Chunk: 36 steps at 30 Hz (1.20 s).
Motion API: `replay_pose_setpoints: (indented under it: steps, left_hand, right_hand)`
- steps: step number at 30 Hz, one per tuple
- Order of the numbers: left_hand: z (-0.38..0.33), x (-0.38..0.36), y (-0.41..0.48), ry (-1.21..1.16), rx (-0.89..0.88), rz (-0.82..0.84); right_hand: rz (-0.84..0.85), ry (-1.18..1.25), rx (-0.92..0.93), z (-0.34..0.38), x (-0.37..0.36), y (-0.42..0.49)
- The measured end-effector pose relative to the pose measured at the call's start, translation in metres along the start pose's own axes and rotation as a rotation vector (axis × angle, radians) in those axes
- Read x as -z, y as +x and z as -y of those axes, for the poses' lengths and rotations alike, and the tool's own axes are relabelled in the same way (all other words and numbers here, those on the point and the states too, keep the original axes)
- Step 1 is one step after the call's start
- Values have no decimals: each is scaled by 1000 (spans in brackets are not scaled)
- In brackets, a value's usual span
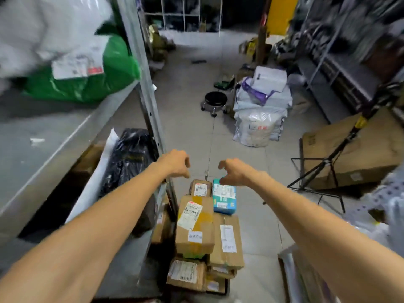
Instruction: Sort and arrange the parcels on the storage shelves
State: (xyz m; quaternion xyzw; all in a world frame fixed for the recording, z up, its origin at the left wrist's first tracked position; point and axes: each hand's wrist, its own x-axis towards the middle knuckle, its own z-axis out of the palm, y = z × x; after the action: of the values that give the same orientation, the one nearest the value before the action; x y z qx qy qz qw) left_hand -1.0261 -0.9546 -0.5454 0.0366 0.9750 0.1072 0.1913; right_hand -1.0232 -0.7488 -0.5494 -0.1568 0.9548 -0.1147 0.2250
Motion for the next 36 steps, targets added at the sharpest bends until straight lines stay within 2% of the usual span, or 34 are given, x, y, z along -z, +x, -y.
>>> replay_pose_setpoints:
  steps: [5,8,12,17,23,27,33,36]
  left_hand:
    - [-16,30,-33,-2,-1,-67]
    - [-20,32,-66,-25,63,-102]
    - [-20,21,-130,-121,190,-170]
    - [-32,-20,-233,-175,430,-226]
    - [-70,-81,-371,-273,724,-279]
    - [-89,-107,-473,-289,924,-364]
    - [-130,-170,-635,-383,1175,-486]
    - [-167,-223,-722,-448,1328,-469]
  right_hand:
    - [-39,-192,97,14,37,-30]
    - [-103,-199,176,19,42,-43]
    - [-84,-193,289,27,30,-64]
    - [-19,-239,472,49,6,-112]
    - [85,-374,809,108,-34,-205]
    - [107,-372,1010,155,-67,-272]
    - [124,-411,1203,223,-126,-395]
    - [210,-503,1361,244,-174,-476]
